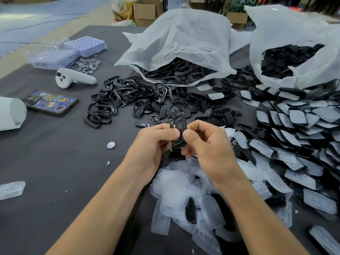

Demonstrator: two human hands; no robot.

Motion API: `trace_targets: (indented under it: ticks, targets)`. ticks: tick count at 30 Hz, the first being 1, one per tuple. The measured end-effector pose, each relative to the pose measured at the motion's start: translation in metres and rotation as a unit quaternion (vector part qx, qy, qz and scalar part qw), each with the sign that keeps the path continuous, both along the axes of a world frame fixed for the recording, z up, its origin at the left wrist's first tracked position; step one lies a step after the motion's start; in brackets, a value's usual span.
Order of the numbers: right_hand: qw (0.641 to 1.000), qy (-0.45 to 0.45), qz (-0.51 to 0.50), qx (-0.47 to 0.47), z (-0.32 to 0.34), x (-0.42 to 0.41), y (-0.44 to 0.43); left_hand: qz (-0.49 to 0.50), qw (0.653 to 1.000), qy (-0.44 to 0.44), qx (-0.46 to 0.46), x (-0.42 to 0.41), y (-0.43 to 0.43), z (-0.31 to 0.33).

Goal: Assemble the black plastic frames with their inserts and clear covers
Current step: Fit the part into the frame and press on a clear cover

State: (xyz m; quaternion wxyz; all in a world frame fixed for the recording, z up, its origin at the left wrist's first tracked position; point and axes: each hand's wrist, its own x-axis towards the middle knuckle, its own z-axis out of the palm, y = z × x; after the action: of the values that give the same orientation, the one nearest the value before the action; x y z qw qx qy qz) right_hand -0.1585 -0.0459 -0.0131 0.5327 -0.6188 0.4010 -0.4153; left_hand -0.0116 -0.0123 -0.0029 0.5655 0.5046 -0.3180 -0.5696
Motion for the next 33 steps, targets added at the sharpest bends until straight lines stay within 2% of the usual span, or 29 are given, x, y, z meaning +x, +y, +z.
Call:
trace_targets:
  ticks: [2, 4, 8, 12, 16, 20, 23, 27, 31, 33]
  targets:
    - [0.999, -0.040, 0.024, 0.020, 0.000, -0.004, -0.001, -0.040, 0.999, -0.028, -0.017, 0.003, 0.002, -0.001]
    - [0.998, -0.048, 0.030, 0.022, 0.000, -0.007, -0.002, -0.038, 0.999, -0.037, -0.010, 0.005, 0.001, -0.001]
    - [0.999, -0.005, -0.018, 0.028, -0.003, -0.005, -0.003, 0.037, 0.998, -0.051, 0.022, 0.008, -0.003, -0.003]
    - [0.996, 0.005, -0.081, 0.044, -0.003, -0.006, -0.006, 0.101, 0.994, -0.043, 0.014, 0.014, -0.003, 0.000]
    - [0.998, -0.037, -0.026, 0.032, 0.000, -0.005, -0.002, 0.135, 0.987, -0.087, -0.011, 0.014, -0.003, 0.000]
    - [0.998, 0.054, -0.036, -0.003, -0.005, 0.000, 0.003, 0.117, 0.985, -0.121, -0.033, 0.003, -0.002, -0.004]
    - [0.997, 0.060, -0.046, -0.002, -0.006, -0.002, 0.001, 0.121, 0.983, -0.137, -0.032, 0.000, -0.002, -0.007]
    - [0.999, 0.051, -0.018, 0.006, -0.004, -0.002, -0.001, 0.109, 0.988, -0.102, -0.024, -0.001, -0.003, -0.008]
    - [0.997, -0.021, 0.044, 0.053, 0.002, -0.006, -0.004, 0.055, 0.998, -0.004, -0.019, 0.001, -0.001, -0.007]
    - [0.998, 0.001, 0.052, 0.046, 0.004, -0.009, -0.005, 0.051, 0.998, -0.002, -0.027, 0.002, -0.001, -0.006]
